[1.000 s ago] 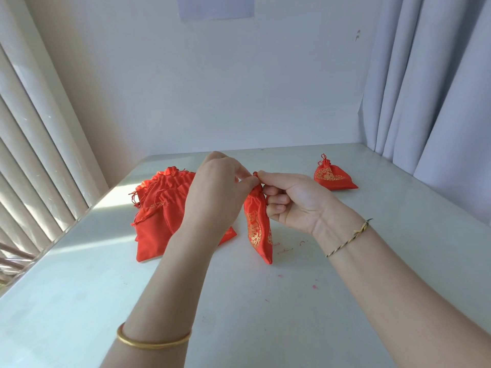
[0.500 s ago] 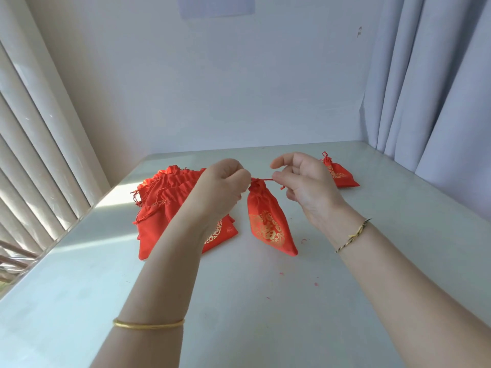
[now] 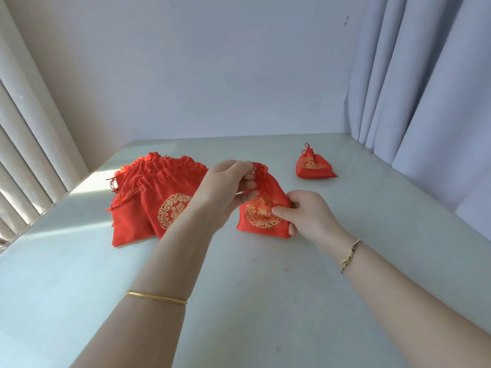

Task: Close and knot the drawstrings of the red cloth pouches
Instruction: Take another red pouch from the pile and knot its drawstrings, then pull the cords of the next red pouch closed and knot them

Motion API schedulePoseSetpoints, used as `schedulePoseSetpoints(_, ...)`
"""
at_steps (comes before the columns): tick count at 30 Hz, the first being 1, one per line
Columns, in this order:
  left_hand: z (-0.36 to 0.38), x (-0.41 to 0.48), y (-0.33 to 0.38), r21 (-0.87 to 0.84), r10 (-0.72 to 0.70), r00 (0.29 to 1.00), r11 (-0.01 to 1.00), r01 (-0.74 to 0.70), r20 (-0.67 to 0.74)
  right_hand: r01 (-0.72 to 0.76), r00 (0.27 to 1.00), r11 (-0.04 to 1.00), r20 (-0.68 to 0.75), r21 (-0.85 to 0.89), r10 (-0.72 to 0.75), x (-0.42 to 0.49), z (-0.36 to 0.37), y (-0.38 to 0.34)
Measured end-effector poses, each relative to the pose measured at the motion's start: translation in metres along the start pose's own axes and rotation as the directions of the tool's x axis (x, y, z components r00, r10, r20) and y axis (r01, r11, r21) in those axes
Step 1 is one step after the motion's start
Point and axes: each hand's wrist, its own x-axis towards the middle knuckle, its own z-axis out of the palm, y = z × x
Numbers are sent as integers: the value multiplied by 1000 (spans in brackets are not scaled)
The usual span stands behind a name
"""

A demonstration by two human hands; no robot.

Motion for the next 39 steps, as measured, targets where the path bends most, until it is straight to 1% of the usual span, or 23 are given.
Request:
schedulePoseSetpoints(1,2,3,-1,13,-11,1000,1000,11,-5,-20,998,999,-57,48,22,8,-9,5)
schedulePoseSetpoints(2,3,5,-2,27,-17,1000,999,18,-21,-22,992,998,-123,56,29,19,-20,12)
schedulePoseSetpoints(4,1,12,-3,39,-23,998,999,25,-57,-19,971,1000,-240,5,20,44,-44,28)
schedulePoseSetpoints(5,0,14,-4,36,-25,997,999,27,-70,-26,961,999,-276,-24,18,56,-55,35)
schedulePoseSetpoints(7,-2,19,-7,32,-35,996,999,38,-85,-36,954,995,-300,-89,8,76,-73,44)
schedulePoseSetpoints(10,-2,23,-14,44,-51,994,997,56,-92,-95,942,962,-336,-254,4,98,-84,53)
schedulePoseSetpoints(13,-1,27,-18,56,-49,994,997,54,-94,-196,914,880,-406,-434,4,111,-82,62)
schedulePoseSetpoints(15,-2,28,-19,53,-38,995,998,43,-94,-272,892,819,-451,-505,18,116,-76,68)
schedulePoseSetpoints(17,-5,27,-19,59,-23,995,998,29,-99,-328,858,802,-512,-500,32,115,-70,70)
schedulePoseSetpoints(19,-9,24,-17,84,7,993,996,2,-116,-336,812,816,-583,-470,-1,111,-67,69)
schedulePoseSetpoints(20,-13,22,-14,111,35,989,994,-19,-143,-331,788,824,-615,-460,-26,108,-66,66)
schedulePoseSetpoints(22,-25,19,-12,226,125,959,972,-67,-253,-292,762,851,-644,-435,-68,99,-59,54)
schedulePoseSetpoints(24,-43,16,-14,397,261,881,913,-93,-396,-195,777,914,-624,-356,-77,89,-42,35)
schedulePoseSetpoints(26,-61,11,-16,505,351,782,861,-54,-515,-66,840,965,-536,-255,-84,78,-15,15)
schedulePoseSetpoints(28,-78,5,-18,574,389,696,818,40,-604,40,924,988,-370,-148,-93,67,19,-3)
schedulePoseSetpoints(29,-85,2,-19,605,399,669,790,95,-627,64,959,994,-269,-88,-86,62,37,-12)
schedulePoseSetpoints(30,-90,0,-18,636,405,661,759,142,-631,73,982,997,-173,-32,-77,56,54,-20)
schedulePoseSetpoints(32,-102,-3,-17,695,415,682,692,193,-602,66,998,997,-20,37,-65,46,86,-37)
schedulePoseSetpoints(34,-115,-2,-21,736,404,714,638,228,-572,52,996,998,66,41,-55,39,110,-46)
schedulePoseSetpoints(35,-121,-1,-24,756,395,731,607,246,-556,55,995,998,81,24,-57,38,119,-48)
schedulePoseSetpoints(37,-129,1,-30,796,399,754,546,262,-522,79,995,996,67,-31,-76,36,129,-47)
schedulePoseSetpoints(39,-136,3,-33,815,436,748,527,239,-501,110,993,991,42,-82,-107,37,133,-47)
